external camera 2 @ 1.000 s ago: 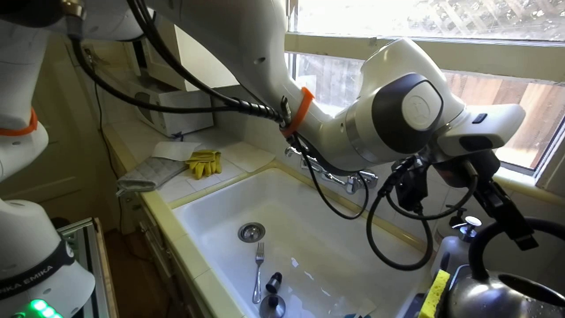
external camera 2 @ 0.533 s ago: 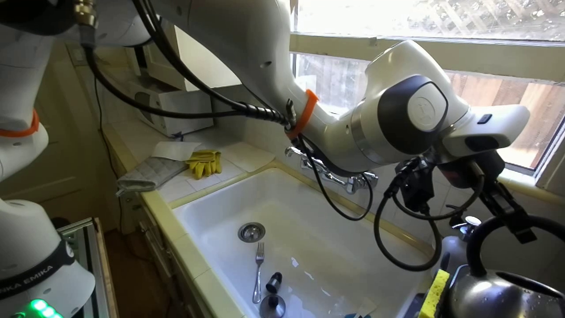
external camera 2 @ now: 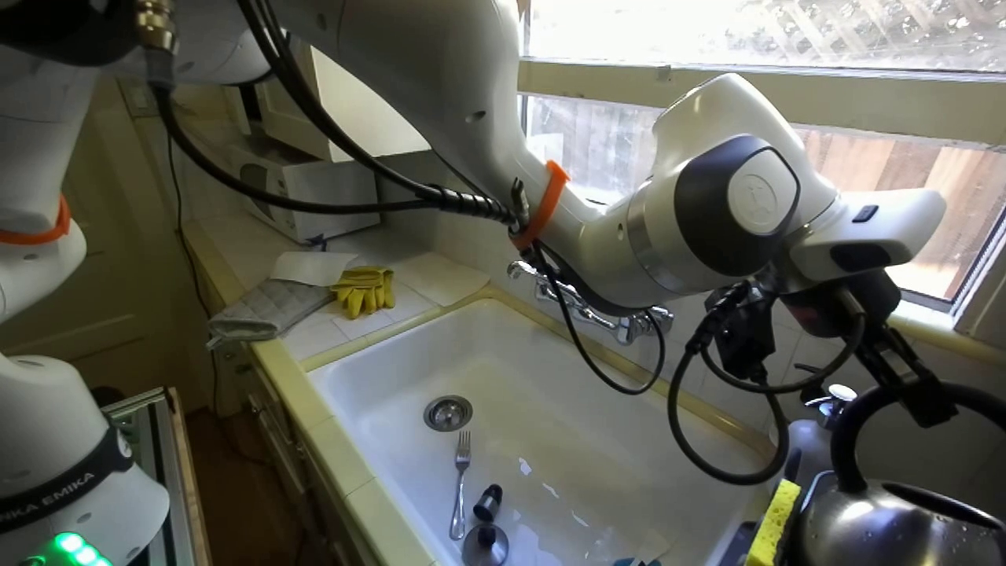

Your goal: Put the silver kettle in the sink.

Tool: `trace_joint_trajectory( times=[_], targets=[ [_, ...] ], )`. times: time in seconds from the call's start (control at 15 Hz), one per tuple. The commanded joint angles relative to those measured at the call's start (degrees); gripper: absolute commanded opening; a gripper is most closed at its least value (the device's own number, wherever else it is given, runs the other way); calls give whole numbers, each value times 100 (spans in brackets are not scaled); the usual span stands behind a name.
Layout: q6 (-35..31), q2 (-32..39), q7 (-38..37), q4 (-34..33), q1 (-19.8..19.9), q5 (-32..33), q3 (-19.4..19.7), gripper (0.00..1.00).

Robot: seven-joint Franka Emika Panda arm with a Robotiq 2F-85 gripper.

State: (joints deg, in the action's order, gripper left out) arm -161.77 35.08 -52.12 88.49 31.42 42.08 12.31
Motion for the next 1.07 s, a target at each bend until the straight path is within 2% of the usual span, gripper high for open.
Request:
trace_joint_trajectory(
  times=[0.0, 0.07, 0.13, 0.2, 0.27, 0.33, 0.4, 0.53, 0.67, 0.73, 0.8, 0.93, 1.0],
  targets=[
    [181, -33, 195, -49, 53, -97, -88, 3],
    [166, -77, 237, -12, 71, -119, -111, 3],
    [155, -82, 207, -15, 53, -93, -80, 10],
    [169, -86, 205, -9, 50, -96, -79, 35],
    [187, -81, 165, -18, 30, -82, -54, 36],
    [187, -98, 181, -8, 36, -90, -65, 29],
    [181, -130, 196, 13, 41, -95, -76, 49],
    [161, -169, 193, 22, 37, -79, -65, 54],
    [154, -200, 192, 21, 33, -73, -57, 68],
    [156, -214, 193, 25, 32, -73, -57, 57],
    [165, -222, 202, 25, 32, -75, -59, 31],
    [205, -228, 238, 25, 36, -92, -75, 31],
    [226, -227, 254, 24, 33, -93, -76, 22]
  ],
)
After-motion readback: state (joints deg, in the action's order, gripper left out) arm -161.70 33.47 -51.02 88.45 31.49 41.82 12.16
